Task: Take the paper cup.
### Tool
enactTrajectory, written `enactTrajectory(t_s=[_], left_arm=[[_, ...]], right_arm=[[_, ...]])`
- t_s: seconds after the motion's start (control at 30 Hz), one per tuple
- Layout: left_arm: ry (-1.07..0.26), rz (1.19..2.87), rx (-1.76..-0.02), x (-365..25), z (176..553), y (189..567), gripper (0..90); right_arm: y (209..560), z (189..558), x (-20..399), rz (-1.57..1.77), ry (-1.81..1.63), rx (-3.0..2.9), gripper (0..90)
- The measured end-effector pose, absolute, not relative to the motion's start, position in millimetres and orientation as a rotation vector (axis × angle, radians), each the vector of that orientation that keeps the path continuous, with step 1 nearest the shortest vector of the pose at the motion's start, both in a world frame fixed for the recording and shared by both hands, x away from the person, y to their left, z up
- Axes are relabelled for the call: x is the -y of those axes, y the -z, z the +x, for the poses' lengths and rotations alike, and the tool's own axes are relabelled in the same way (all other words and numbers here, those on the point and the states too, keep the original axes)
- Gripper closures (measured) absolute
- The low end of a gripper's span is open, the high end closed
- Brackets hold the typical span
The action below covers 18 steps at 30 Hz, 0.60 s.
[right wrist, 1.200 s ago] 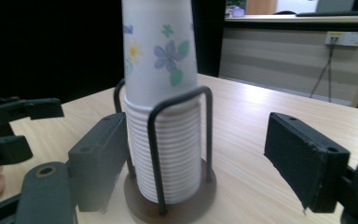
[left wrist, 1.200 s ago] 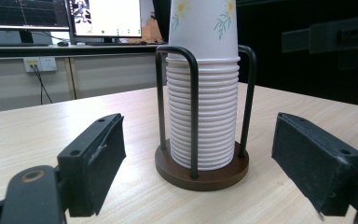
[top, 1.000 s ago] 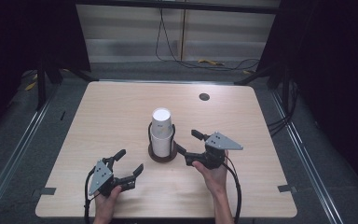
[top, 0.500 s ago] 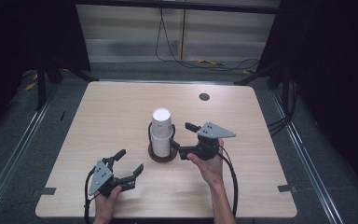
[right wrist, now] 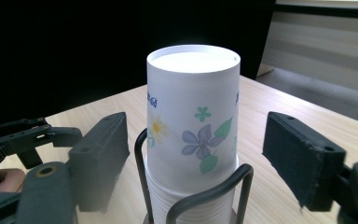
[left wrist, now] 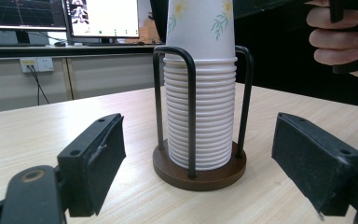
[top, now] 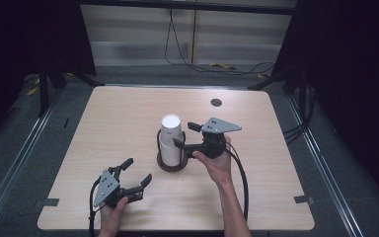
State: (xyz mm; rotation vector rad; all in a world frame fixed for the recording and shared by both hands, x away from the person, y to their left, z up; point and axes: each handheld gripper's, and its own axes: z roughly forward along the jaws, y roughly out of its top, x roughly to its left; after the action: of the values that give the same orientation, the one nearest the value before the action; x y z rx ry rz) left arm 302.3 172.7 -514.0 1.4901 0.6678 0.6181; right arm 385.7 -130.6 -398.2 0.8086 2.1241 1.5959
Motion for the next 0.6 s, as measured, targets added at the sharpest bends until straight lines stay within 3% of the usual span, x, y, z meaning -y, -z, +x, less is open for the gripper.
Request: enactTrajectory(t_s=[0.6], left_arm=[[-0.61, 1.483, -0.669, -172.5, 302.6, 514.1, 17.1]], right_arm=[[390.3, 410.2, 113.4, 0.796, -1.589, -2.217, 21.9]])
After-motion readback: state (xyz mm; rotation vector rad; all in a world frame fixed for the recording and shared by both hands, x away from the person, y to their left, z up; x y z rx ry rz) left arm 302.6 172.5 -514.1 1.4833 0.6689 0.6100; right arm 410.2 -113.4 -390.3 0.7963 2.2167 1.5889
